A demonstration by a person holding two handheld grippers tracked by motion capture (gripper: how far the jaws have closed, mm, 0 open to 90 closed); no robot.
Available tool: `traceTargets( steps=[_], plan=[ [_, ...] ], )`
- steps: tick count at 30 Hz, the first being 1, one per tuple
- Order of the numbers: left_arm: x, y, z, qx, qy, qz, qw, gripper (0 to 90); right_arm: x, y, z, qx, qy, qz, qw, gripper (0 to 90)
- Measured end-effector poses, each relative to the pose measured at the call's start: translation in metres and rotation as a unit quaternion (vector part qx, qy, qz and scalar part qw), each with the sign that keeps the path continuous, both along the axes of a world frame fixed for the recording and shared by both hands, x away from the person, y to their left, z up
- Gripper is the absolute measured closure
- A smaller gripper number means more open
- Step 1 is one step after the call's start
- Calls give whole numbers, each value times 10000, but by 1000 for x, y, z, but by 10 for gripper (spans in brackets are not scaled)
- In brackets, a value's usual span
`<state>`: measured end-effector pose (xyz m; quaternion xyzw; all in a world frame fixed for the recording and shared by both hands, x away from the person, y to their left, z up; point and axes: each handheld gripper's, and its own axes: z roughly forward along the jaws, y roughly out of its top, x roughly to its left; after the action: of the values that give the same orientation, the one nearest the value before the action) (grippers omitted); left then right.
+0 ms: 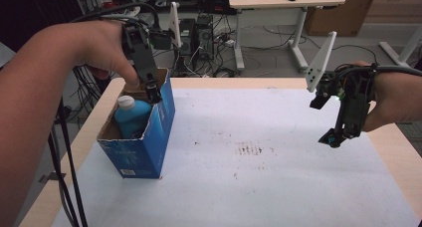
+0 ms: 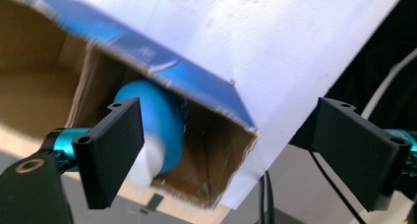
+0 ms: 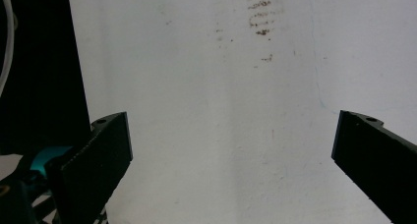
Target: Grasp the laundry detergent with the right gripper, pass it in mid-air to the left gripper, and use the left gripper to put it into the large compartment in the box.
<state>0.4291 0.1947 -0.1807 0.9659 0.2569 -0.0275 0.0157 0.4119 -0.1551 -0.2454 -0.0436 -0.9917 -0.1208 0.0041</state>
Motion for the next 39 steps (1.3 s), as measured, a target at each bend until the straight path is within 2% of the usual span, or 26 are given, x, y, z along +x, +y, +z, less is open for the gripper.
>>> traceTargets(
  steps=[6, 12, 21, 25, 28, 32, 33, 39],
  plan=[
    [1, -20, -7, -41, 129, -322, 9994, 80, 2, 2, 3, -160, 37, 54, 9999, 6],
    [3, -32, -11, -158, 189, -706, 9972, 66, 5, 2, 8, -277, 10, 59, 9996, 6],
    [7, -46, -18, -141, 148, -989, 9949, 17, 9, 2, 15, -331, -2, 71, 9994, 6],
    [10, -51, -20, -175, 179, -1127, 9933, 17, 10, 3, 14, -367, 53, 53, 9993, 7],
    [13, -54, -20, -141, 131, -1271, 9917, 17, 13, 3, 13, -376, 63, 73, 9992, 6],
    [14, -58, -18, -201, 93, -1347, 9906, 17, 13, 4, 11, -413, 70, 79, 9991, 6],
    [15, -59, -18, -194, 85, -1416, 9897, 17, 14, 4, 10, -441, 70, 90, 9990, 6],
    [14, -66, -19, -187, 140, -1529, 9880, 17, 15, 3, 9, -471, 89, 94, 9988, 6]
  ],
)
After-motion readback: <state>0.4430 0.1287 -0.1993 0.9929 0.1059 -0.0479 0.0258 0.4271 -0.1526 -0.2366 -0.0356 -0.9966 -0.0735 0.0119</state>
